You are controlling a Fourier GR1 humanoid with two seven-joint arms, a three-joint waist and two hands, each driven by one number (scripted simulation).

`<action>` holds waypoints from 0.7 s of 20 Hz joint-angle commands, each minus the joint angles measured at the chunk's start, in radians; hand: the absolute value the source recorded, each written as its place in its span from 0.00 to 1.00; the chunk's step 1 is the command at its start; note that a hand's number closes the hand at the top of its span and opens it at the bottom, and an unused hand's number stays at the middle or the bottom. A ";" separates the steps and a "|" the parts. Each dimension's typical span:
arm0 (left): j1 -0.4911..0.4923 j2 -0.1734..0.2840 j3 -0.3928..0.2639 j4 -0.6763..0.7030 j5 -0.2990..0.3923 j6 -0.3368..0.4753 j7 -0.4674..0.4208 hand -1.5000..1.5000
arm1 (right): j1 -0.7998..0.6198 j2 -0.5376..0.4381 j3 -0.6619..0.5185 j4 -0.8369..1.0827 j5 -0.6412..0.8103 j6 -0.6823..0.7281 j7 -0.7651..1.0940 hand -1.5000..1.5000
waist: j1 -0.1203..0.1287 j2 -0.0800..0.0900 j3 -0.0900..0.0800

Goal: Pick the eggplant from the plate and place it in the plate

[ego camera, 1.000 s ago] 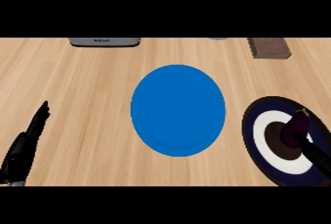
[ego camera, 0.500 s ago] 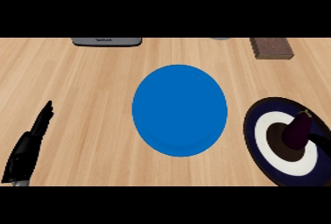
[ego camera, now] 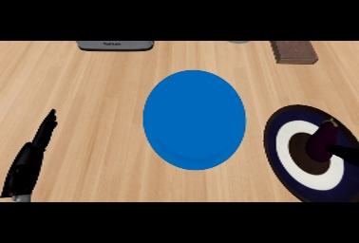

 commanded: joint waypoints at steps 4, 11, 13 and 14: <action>0.040 0.008 0.038 -0.056 -0.003 -0.054 -0.005 0.50 | -0.040 0.000 -0.015 0.119 -0.063 0.176 -0.053 0.00 | -0.002 -0.002 0.001; 0.029 -0.071 0.070 -0.024 -0.065 -0.049 0.008 0.50 | -0.116 0.075 -0.051 0.187 -0.038 0.250 -0.068 0.00 | -0.003 -0.001 0.001; 0.008 -0.066 0.090 -0.019 -0.068 -0.066 -0.010 0.50 | -0.134 0.092 -0.061 0.248 -0.056 0.284 -0.130 0.00 | -0.003 -0.001 0.001; -0.035 -0.066 0.095 0.066 -0.074 -0.080 -0.058 0.50 | -0.188 0.125 -0.026 0.318 -0.020 0.257 -0.151 0.00 | -0.002 0.000 0.001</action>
